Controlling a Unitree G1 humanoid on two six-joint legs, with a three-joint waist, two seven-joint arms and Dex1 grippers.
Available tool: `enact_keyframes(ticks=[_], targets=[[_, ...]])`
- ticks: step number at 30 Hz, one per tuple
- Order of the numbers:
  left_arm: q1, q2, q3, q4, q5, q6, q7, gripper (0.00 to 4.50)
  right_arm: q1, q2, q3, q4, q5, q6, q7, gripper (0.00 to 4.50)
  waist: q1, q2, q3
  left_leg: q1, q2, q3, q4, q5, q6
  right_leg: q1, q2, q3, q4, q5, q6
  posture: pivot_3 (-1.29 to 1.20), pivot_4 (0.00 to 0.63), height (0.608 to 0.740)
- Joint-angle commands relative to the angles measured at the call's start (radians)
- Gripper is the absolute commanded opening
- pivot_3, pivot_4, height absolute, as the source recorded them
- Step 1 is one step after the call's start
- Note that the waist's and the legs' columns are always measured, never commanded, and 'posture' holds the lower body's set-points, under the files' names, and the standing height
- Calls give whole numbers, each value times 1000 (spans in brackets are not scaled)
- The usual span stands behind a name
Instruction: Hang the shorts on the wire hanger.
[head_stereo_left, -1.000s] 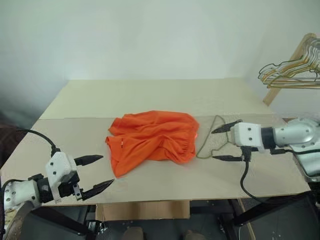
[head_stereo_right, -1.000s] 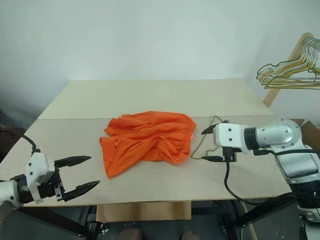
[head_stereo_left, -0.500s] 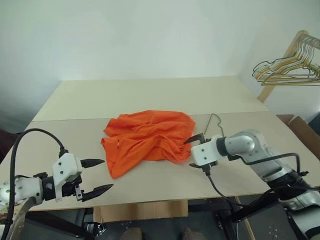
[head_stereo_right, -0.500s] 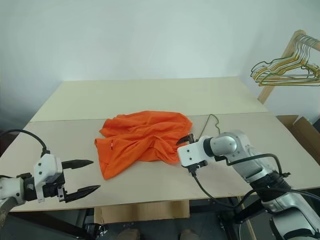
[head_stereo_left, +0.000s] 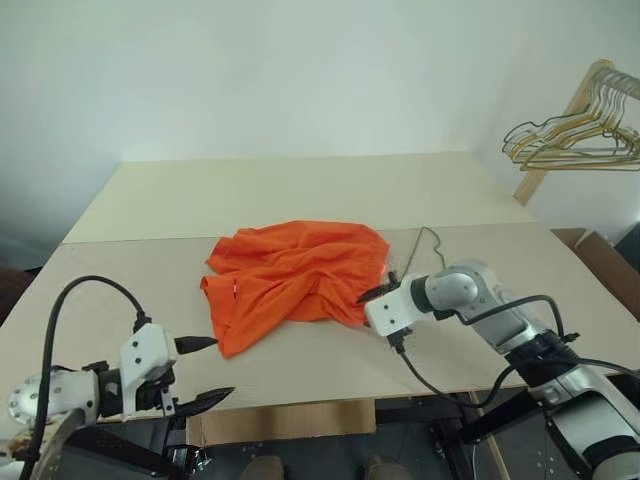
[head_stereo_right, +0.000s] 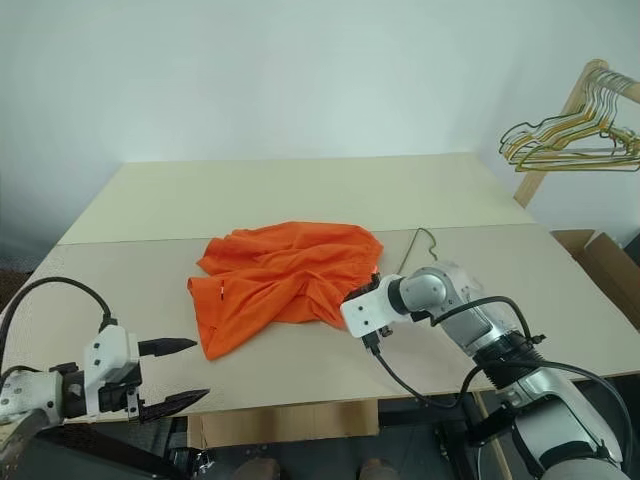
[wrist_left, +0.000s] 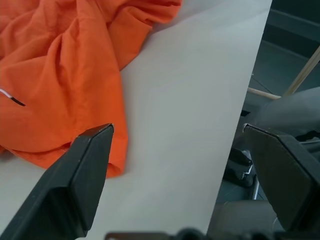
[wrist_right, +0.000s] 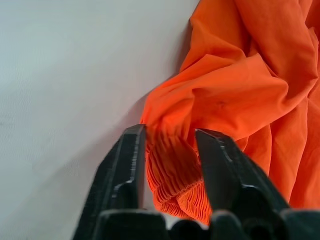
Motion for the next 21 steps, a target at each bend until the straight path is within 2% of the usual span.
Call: enact_keyframes(ticks=[1,3,7,11,14,21], targets=[[-6,-8,-24,-31,35,-31,30,4500,-23,-3,-2,17,-33,-42,-14,723,2,0,0,0,0,0,0,0,0,0,0,0,0,0,0,137,0,740],[-17,-18,-41,-21,59,-41,50,4500,-19,-5,-7,19,-37,-50,-13,46,2,0,0,0,0,0,0,0,0,1,0,0,0,0,0,134,0,740],[-61,-36,-87,10,131,-71,107,4500,-5,-7,-20,-1,-20,-40,1,46,3,0,0,1,0,0,0,0,0,1,0,0,0,0,0,128,0,740],[-158,-75,-158,75,259,-136,208,4500,13,-2,-35,-29,-11,-6,-4,46,5,0,0,2,0,0,0,0,0,2,0,0,0,0,0,125,0,740],[-206,-80,-196,112,299,-162,219,4500,20,3,-39,-42,-16,13,-10,46,5,0,0,2,0,-1,0,0,0,3,0,0,0,0,0,116,0,740],[-296,-86,-274,174,288,0,207,4500,33,13,-35,-65,-27,39,-27,46,0,0,0,2,0,0,0,0,0,2,0,0,0,0,0,99,0,740]])
